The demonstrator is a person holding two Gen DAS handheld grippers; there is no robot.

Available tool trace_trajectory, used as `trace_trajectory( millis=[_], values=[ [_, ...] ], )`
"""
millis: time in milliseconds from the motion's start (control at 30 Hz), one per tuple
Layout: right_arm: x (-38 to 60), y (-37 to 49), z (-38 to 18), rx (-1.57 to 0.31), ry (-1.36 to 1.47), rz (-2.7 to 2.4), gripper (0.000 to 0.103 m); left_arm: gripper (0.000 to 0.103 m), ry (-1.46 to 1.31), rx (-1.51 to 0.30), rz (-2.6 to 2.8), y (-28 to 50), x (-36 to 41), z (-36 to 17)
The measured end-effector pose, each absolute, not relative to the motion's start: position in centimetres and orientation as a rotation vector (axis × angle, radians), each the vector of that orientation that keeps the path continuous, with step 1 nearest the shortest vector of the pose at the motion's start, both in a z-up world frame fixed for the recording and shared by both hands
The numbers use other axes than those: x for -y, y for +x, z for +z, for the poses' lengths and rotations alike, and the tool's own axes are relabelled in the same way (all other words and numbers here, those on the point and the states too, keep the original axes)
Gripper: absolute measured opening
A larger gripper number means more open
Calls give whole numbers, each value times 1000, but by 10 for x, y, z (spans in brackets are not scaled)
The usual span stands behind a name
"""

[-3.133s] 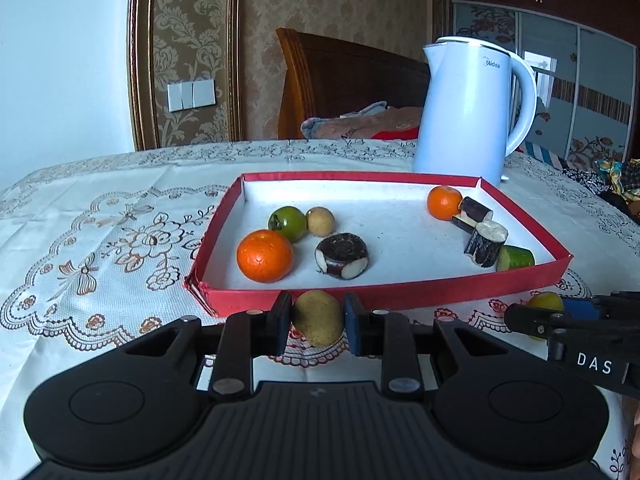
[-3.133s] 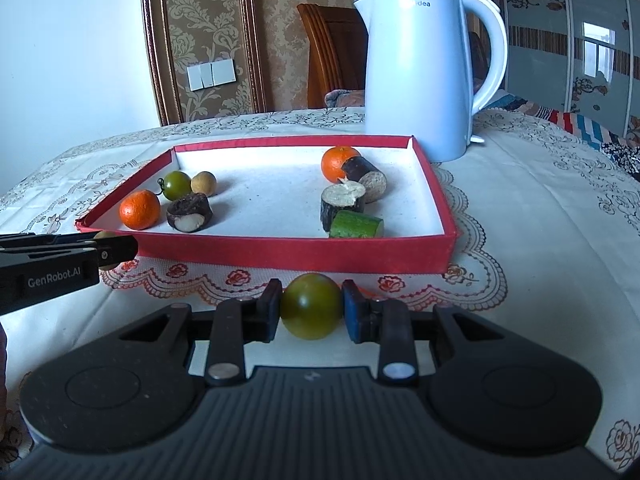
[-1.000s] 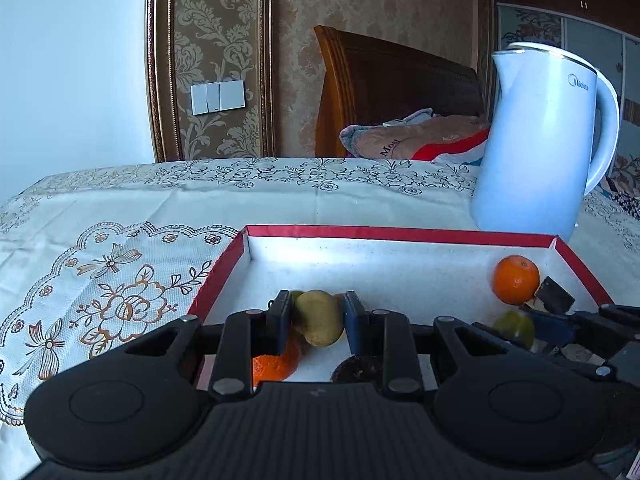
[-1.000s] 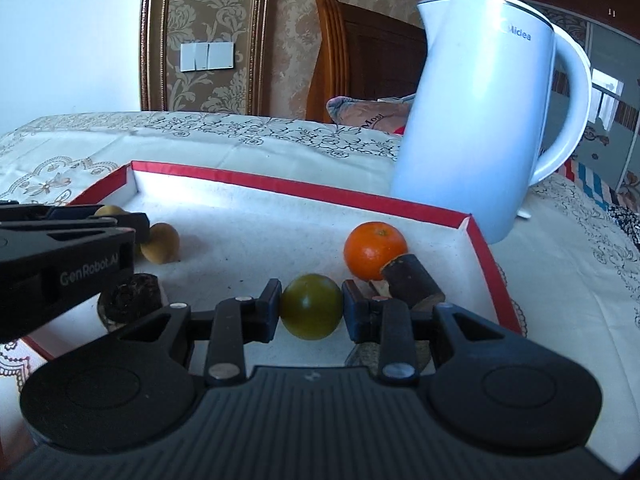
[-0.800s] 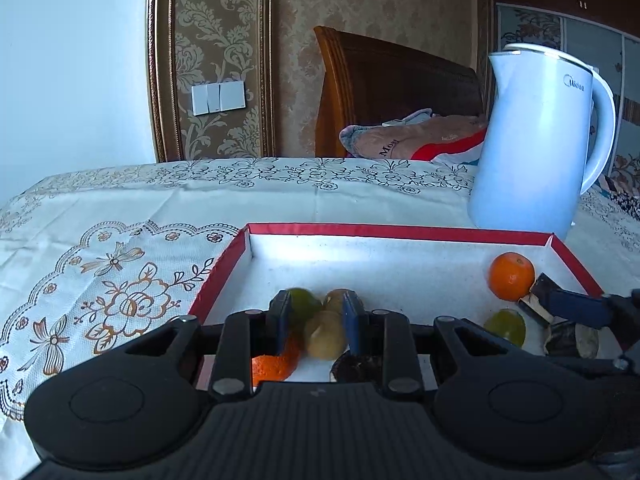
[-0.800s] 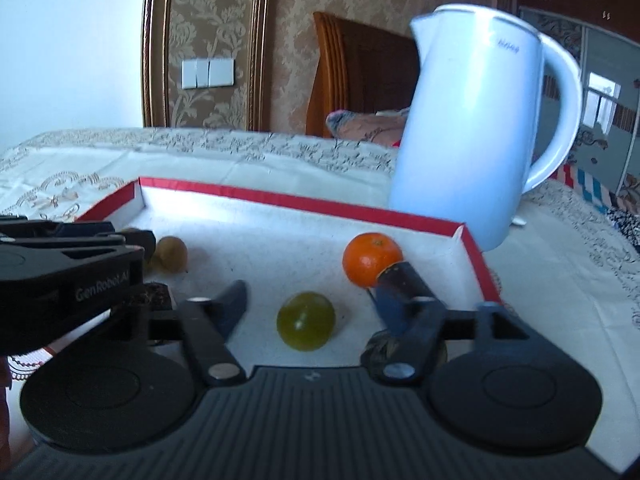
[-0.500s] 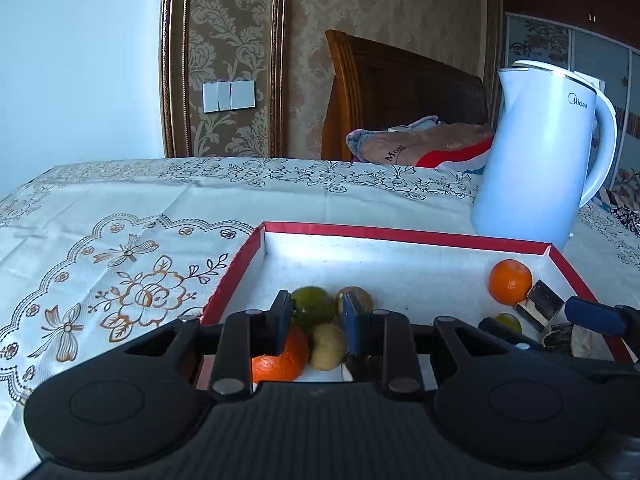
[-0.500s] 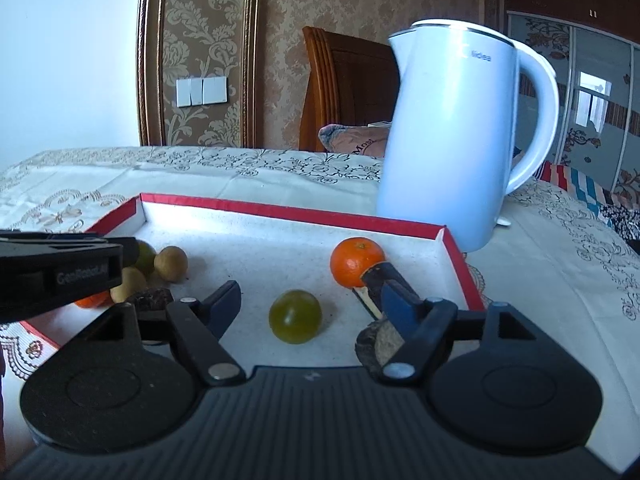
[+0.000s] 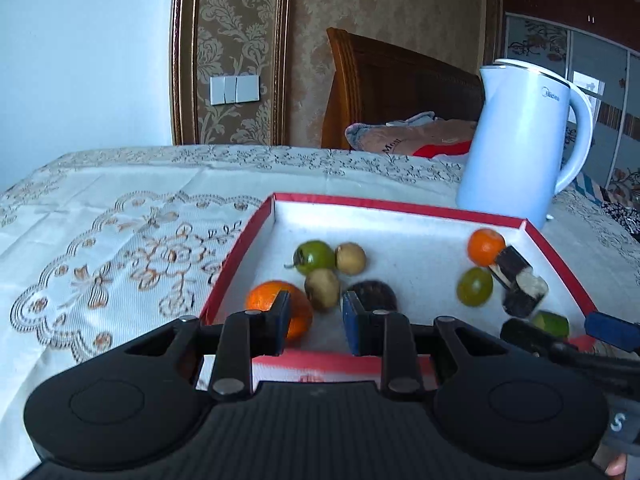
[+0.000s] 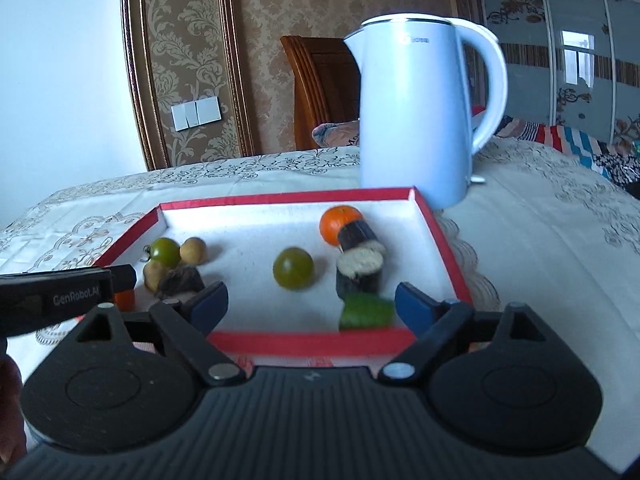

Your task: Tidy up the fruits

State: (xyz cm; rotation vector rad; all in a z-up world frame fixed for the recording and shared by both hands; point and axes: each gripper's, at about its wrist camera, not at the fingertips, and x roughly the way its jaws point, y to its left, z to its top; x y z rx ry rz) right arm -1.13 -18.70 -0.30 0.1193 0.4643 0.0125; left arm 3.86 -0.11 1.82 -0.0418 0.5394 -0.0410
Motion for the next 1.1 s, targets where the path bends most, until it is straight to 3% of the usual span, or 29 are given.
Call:
trace_trajectory(
  millis=[467, 1100],
  values=[
    [182, -26, -12, -495, 81, 4, 101, 27, -27, -557, -37, 12, 0, 9],
    [185, -26, -18, -530, 107, 11, 103, 27, -4, -559, -13, 11, 1, 6]
  ],
)
